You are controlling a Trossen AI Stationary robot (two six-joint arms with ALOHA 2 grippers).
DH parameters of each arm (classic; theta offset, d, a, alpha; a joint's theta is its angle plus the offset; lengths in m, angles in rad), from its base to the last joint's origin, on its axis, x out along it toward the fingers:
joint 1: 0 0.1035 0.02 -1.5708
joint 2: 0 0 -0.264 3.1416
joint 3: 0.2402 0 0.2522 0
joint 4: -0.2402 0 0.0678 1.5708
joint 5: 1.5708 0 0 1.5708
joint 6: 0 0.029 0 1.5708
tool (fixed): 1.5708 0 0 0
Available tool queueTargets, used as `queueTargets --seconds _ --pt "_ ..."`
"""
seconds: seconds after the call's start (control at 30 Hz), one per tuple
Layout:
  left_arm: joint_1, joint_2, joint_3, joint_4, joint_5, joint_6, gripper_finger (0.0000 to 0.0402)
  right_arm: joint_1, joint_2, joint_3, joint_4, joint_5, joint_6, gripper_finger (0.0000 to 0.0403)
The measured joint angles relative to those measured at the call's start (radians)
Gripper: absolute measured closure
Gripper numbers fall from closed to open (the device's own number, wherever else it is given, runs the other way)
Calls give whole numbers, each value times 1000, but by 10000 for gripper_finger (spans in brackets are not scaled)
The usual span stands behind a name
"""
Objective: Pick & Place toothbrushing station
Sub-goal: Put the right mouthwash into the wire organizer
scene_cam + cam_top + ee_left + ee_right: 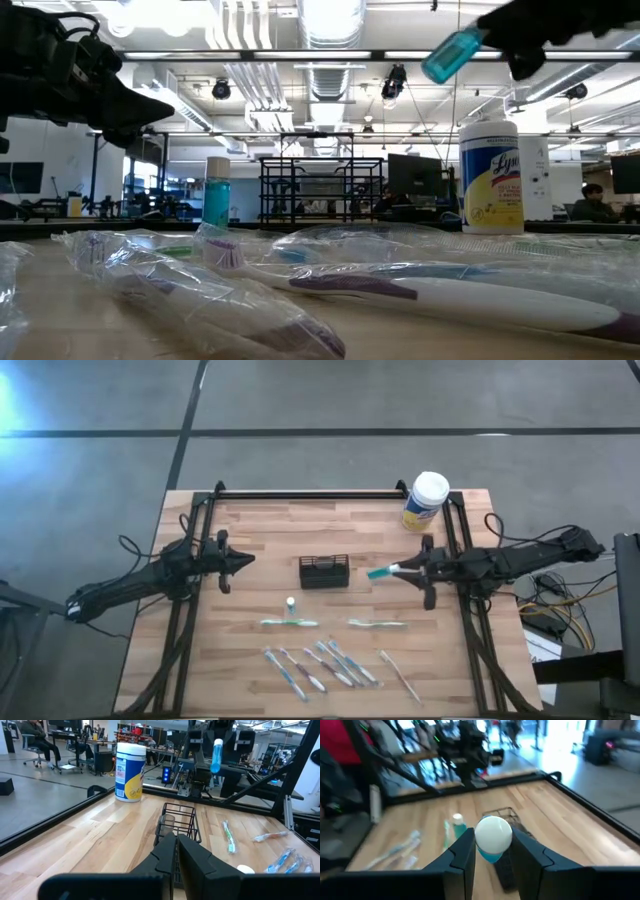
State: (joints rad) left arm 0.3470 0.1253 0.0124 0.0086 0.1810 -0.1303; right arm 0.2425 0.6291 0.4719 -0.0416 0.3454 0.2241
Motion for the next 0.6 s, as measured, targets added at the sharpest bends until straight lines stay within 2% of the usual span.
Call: queueTargets --seconds 0.2,0.4,0.6 --pt "0 0 0 0 0 0 376 -47 243 280 -184 46 8 313" --pt "0 0 0 0 0 0 376 -93 484 546 -315 38 -46 313" --pt "0 0 0 0 0 0 376 -139 702 716 -326 -146 -153 313"
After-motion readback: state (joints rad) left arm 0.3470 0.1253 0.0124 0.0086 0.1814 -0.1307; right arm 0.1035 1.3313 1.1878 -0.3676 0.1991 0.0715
